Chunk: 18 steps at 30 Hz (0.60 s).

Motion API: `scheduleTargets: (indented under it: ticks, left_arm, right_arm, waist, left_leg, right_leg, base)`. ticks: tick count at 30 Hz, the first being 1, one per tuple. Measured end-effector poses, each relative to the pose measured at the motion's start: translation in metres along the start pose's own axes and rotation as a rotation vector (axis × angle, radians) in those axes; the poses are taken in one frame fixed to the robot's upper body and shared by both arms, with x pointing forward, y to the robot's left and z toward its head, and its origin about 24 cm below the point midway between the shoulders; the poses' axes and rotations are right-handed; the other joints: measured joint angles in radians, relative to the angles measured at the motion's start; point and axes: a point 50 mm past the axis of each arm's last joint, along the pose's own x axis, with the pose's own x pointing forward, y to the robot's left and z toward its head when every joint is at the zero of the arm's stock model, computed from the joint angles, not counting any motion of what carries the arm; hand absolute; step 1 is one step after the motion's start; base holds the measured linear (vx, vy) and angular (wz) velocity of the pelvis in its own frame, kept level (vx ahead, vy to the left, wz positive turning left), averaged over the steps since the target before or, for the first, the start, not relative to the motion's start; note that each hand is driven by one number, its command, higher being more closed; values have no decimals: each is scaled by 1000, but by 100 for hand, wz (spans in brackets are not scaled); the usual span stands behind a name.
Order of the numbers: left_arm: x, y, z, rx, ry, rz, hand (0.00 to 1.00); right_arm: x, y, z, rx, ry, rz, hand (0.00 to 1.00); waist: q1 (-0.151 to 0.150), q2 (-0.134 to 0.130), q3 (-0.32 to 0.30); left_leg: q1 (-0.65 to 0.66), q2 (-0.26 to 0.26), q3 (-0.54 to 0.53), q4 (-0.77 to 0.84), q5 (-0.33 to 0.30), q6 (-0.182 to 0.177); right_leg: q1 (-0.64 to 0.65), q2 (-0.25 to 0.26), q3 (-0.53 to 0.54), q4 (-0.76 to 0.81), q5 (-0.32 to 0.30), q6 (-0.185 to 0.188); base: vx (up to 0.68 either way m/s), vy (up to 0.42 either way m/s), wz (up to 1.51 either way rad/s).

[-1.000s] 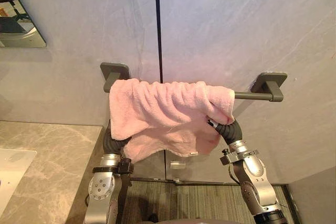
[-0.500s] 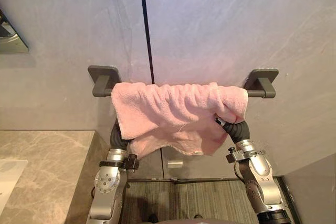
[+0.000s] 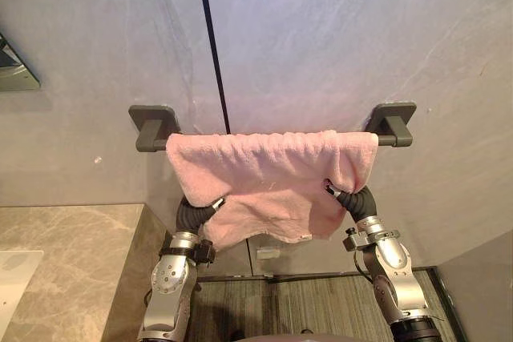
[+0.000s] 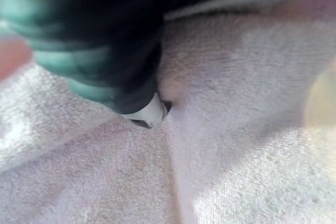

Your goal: Organize washtable

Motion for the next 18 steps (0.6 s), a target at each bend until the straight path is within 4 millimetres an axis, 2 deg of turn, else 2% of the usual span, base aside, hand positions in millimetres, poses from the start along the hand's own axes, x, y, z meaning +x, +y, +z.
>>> scheduleTargets:
  ticks: [14,15,18]
  left_arm:
    - [-4,3,-15,-1,51,18,100]
    - [-4,3,-15,-1,52,18,0]
    - [-5,7,-17,3,61,45,0]
  right_arm:
    - [0,1,-13,-116,46,-19,100]
    - [0,1,-14,-110,46,-26,0]
    - [0,2,-17,-99,57,-51,0]
  waist:
    - [3,-3,-24]
    - [3,-3,-24]
    - [3,-4,-24]
  left_leg:
    - [-4,-2,-6,-1,5,4]
    - [-4,-2,-6,-1,5,4]
    - [-4,-1,-6,-1,4,2]
  right_leg:
    - [-3,0,-5,-2,2,-3]
    - [-2,0,-5,-3,3,-4]
    - [1,0,-6,-10,7,-2]
  base:
    - [0,0,0]
    - [0,0,0]
    - [0,0,0]
